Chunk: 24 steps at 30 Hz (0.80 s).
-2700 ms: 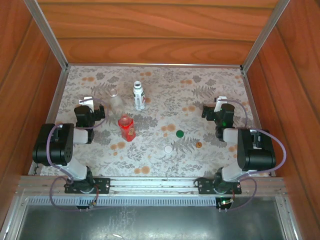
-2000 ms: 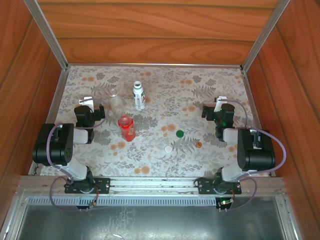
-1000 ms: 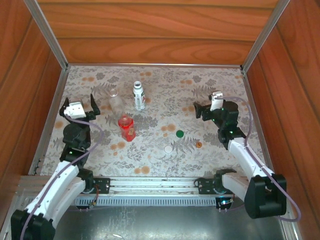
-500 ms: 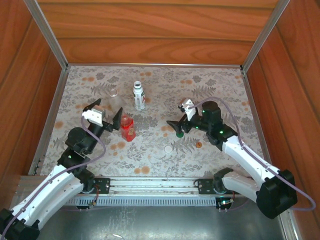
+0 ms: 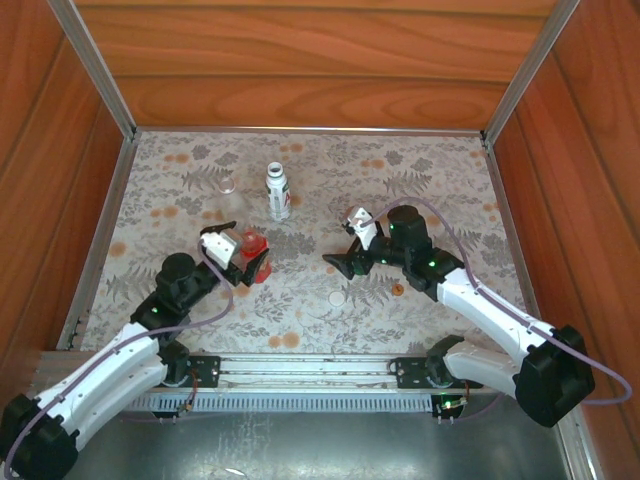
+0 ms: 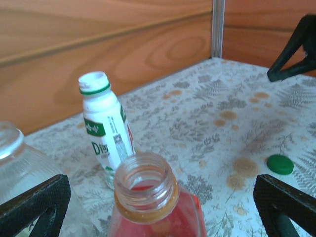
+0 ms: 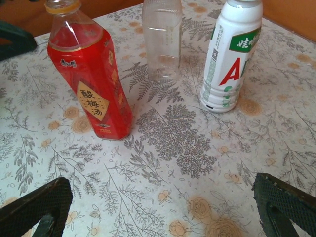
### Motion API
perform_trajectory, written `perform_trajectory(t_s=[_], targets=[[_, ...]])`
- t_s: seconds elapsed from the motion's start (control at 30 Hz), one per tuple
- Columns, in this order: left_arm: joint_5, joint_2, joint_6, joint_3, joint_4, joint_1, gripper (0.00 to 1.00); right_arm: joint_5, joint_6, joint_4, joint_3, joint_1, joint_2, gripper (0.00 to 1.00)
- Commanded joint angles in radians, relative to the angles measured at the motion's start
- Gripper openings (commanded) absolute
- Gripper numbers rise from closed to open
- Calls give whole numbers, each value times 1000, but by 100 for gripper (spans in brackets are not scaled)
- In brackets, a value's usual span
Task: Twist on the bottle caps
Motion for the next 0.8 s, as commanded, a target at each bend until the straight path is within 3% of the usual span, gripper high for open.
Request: perform_trajectory(t_s=[0.0, 0.27, 0.37, 0.63, 0.77], targets=[[25, 51, 10, -40, 86, -8, 100, 7, -13, 0, 20, 12, 7, 100], [3, 181, -6, -81, 181, -6, 99, 3, -7, 23, 17, 15, 21, 100], [11, 209, 0, -88, 196, -6, 85, 4, -8, 18, 22, 18, 38, 100], [20, 216, 11, -85, 202, -6, 58, 5, -5, 25, 23, 18, 45, 100], [32, 228, -1, -69, 210, -7, 54, 30, 6, 25, 25, 17, 52, 100]])
